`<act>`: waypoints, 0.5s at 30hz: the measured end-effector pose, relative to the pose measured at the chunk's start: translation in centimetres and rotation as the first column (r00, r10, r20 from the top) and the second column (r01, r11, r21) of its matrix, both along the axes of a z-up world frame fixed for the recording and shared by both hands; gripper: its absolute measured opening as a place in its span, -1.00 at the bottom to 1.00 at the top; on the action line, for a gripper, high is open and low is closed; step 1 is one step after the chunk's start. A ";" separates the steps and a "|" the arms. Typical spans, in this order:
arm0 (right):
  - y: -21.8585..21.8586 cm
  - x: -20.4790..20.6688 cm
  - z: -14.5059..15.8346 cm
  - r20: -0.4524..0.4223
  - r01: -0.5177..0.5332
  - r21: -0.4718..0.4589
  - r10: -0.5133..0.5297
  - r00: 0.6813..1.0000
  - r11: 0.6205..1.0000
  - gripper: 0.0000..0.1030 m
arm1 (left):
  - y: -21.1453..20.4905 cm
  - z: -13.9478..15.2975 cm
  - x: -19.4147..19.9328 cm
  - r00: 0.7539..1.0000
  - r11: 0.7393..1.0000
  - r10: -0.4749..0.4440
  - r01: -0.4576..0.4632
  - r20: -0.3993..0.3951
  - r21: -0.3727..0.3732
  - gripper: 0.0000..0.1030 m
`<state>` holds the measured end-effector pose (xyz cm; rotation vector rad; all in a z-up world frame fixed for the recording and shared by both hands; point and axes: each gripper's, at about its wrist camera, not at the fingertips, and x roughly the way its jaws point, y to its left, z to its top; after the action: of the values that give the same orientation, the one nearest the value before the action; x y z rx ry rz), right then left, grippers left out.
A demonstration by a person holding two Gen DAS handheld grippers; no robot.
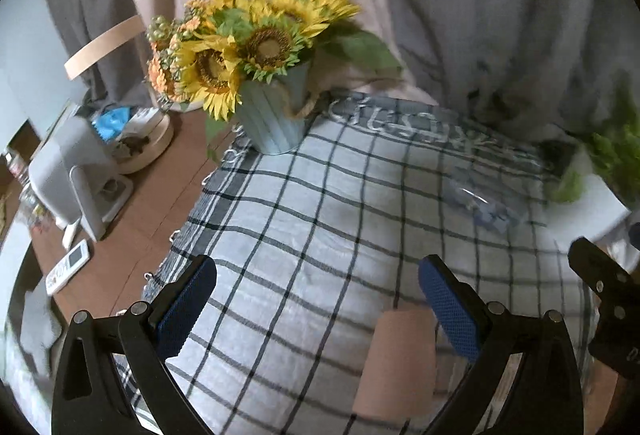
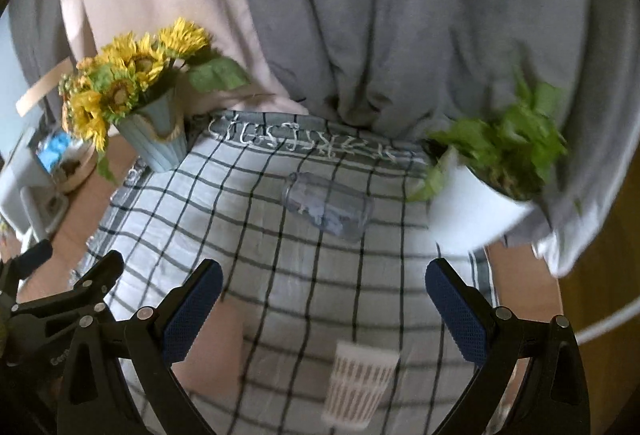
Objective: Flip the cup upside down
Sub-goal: 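Move the right gripper toward the clear plastic jar lying on its side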
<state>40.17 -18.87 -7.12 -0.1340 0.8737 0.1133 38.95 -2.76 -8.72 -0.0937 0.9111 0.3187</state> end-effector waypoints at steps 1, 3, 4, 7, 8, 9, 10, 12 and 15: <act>0.1 1.2 -0.3 -0.017 -0.022 -0.017 0.021 1.000 1.000 0.98 | -0.1 -0.3 0.9 1.000 1.000 0.023 -0.023 -0.011 0.006 1.00; 0.0 3.2 -0.8 -0.044 -0.065 -0.031 0.064 0.997 0.997 0.98 | -0.3 -0.8 2.2 0.999 0.999 0.041 -0.041 -0.035 0.012 1.00; 0.0 4.2 -1.1 -0.060 -0.084 -0.037 0.081 0.995 0.996 0.98 | -0.4 -1.2 3.1 0.997 0.999 0.050 -0.049 -0.050 0.011 1.00; 0.5 7.6 -2.2 -0.122 -0.160 -0.051 0.152 0.981 0.986 0.98 | -0.6 -2.3 5.0 0.992 0.996 0.084 -0.084 -0.091 0.004 1.00; 0.6 8.4 -2.6 -0.136 -0.178 -0.058 0.169 0.976 0.982 0.98 | -0.7 -3.0 5.7 0.989 0.995 0.101 -0.102 -0.112 -0.002 1.00; 1.0 9.6 -3.1 -0.159 -0.210 -0.067 0.198 0.967 0.975 0.98 | -0.7 -3.5 6.4 0.986 0.994 0.109 -0.111 -0.129 -0.007 1.00; 1.4 10.8 -3.8 -0.191 -0.245 -0.076 0.227 0.955 0.966 0.98 | -0.8 -4.0 6.8 0.983 0.993 0.113 -0.115 -0.142 -0.009 1.00; 1.9 12.7 -5.3 -0.252 -0.291 -0.082 0.263 0.931 0.953 0.98 | -0.9 -5.1 7.9 0.975 0.992 0.121 -0.126 -0.184 -0.016 1.00; 2.2 15.3 -7.5 -0.325 -0.327 -0.083 0.284 0.902 0.941 0.98 | -1.2 -6.6 9.4 0.964 0.989 0.139 -0.145 -0.227 -0.011 1.00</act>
<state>55.42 -16.63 -14.57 -0.3908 1.1704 0.3784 48.31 -3.94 -15.32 -0.1514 1.1377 0.4570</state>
